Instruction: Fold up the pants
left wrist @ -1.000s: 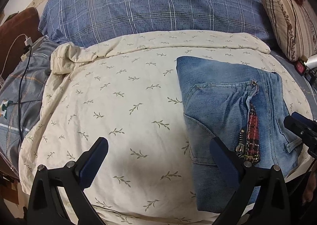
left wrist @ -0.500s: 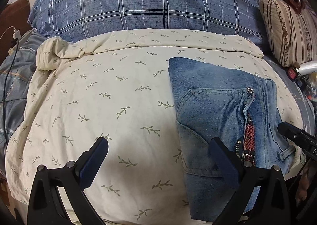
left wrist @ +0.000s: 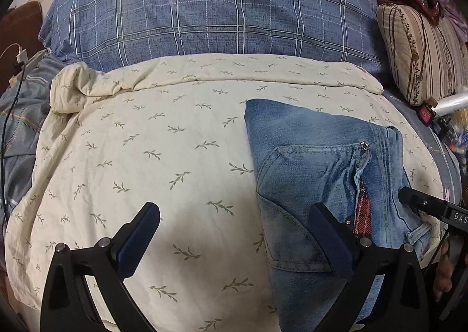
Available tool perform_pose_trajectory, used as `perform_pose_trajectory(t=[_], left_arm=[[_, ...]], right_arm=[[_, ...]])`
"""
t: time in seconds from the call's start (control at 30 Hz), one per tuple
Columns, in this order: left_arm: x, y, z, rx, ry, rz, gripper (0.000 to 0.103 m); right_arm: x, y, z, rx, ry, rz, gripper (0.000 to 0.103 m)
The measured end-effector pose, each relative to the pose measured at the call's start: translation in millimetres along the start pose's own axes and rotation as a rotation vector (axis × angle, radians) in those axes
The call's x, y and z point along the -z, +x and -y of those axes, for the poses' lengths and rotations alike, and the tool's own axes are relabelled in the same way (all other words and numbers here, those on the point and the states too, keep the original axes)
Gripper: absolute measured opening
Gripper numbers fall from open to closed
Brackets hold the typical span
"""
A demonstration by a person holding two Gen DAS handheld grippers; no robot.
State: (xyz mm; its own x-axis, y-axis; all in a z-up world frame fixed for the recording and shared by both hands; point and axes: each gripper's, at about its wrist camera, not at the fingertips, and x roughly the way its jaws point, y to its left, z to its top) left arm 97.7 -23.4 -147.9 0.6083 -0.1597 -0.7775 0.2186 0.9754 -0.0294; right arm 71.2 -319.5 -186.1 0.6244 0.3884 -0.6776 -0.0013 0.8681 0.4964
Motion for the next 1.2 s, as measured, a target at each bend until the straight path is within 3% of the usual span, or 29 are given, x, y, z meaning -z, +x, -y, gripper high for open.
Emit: perform_pose_trajectory(t=[0.3,0.6,0.73,0.83,1.0,1.1,1.2], left_arm=[[-1.4,2.3,3.1,0.064,0.026,0.007,0.102],[-1.1,29.6,-7.5,0.312,0.022,-0.102,0.102],[-5.9,40.2,-15.9,0.396,-0.021,-0.144,0.102],[-9.3,44.6,-16.5,0.459,-0.025,-0.162,0.102],[-11.2,55.6,-4.9,0.547,0.0,-0.178,0.102],[-11.0,60.0,3.0,0.599,-0.006,-0.198,0.102],[-9.9,56.9,20.4,0.568,0.061,-0.194,0.102]], right_arm=[[-4.5,3.0,6.9,-0.067,0.047,-0.012,0.074],[-8.7,4.1,19.7,-0.224,0.057,-0.089,0.074],[-13.2,1.6,26.1,-0.13,0.027,-0.067,0.074],[-20.5,-0.1,34.4,-0.134,0.048,-0.049,0.074],[-25.5,16.5,32.7,-0.266,0.055,-0.14,0.074],[-24.1,18.5,31.9,-0.281,0.057,-0.14,0.074],[-21.2,22.0,23.4,-0.403,0.057,-0.18,0.071]])
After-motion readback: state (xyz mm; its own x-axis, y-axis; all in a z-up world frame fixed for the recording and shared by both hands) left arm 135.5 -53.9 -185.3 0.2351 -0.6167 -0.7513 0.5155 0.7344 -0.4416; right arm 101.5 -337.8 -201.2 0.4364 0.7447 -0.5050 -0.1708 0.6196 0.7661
